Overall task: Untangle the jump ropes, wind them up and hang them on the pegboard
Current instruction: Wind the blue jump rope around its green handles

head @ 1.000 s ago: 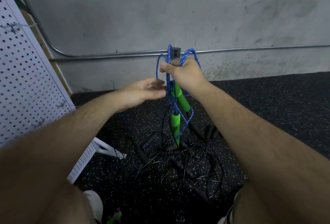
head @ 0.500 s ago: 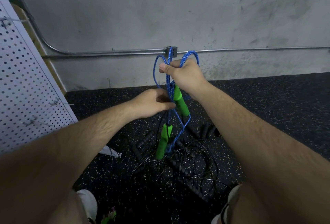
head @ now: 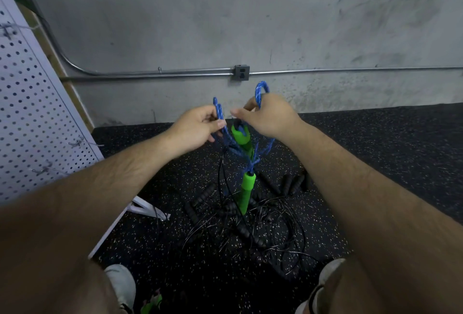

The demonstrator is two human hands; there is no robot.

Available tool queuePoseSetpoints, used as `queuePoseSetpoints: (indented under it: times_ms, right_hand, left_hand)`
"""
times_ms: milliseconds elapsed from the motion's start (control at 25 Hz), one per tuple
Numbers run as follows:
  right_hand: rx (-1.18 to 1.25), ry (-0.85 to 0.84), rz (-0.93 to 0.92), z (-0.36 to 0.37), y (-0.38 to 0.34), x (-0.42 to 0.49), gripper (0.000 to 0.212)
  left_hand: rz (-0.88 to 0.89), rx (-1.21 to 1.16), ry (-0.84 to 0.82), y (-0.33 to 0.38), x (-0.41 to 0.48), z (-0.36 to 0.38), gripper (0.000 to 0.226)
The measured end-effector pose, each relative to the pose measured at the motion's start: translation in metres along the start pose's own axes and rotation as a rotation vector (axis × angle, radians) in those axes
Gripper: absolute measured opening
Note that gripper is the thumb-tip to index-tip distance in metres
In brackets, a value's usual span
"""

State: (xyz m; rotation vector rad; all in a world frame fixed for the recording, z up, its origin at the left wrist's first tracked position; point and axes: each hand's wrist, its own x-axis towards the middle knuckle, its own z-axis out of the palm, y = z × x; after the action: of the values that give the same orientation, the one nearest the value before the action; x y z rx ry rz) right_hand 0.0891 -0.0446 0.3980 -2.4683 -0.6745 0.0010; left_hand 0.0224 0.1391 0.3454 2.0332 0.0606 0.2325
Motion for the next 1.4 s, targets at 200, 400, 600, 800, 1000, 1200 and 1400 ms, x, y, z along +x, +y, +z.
queuePoseSetpoints:
  times_ms: [200,400,600,800,1000,1200,1400]
  right_hand:
    - [0.228,0.045,0.081,-0.002,0.006,0.005,0.036]
    - [1.027,-0.027,0.093,-0.007,-0.019,0.003,0.008]
    - [1.077,-0.109,-0.103,-0.007,-0.03,-0.004,0.02]
    - [1.081,-0.087,-0.188,-0.008,-0.039,-0.006,0.023]
    - [1.066,-0.001,-0.175,-0.011,-0.033,-0.004,0.022]
    - [0.79,-0.224,-0.127,0.007,-0.002,0.001,0.037]
    - [0.333,-0.485,-0.067,0.071,0.014,-0.005,0.076]
  left_hand:
    - [-0.051,0.041,0.083,-0.007,0.007,-0.021,0.015]
    - [-0.216,0.573,-0.1,-0.019,0.002,-0.023,0.014]
    - [-0.17,0.447,-0.229,-0.009,-0.013,-0.011,0.056]
    - [-0.056,-0.118,-0.009,0.012,-0.016,0.014,0.024]
    - [-0.066,-0.124,0.075,0.023,-0.015,0.012,0.01]
    - [0.066,-0.398,0.258,0.041,-0.004,-0.006,0.016]
    - [0.131,-0.538,0.238,0.053,-0.006,-0.018,0.022]
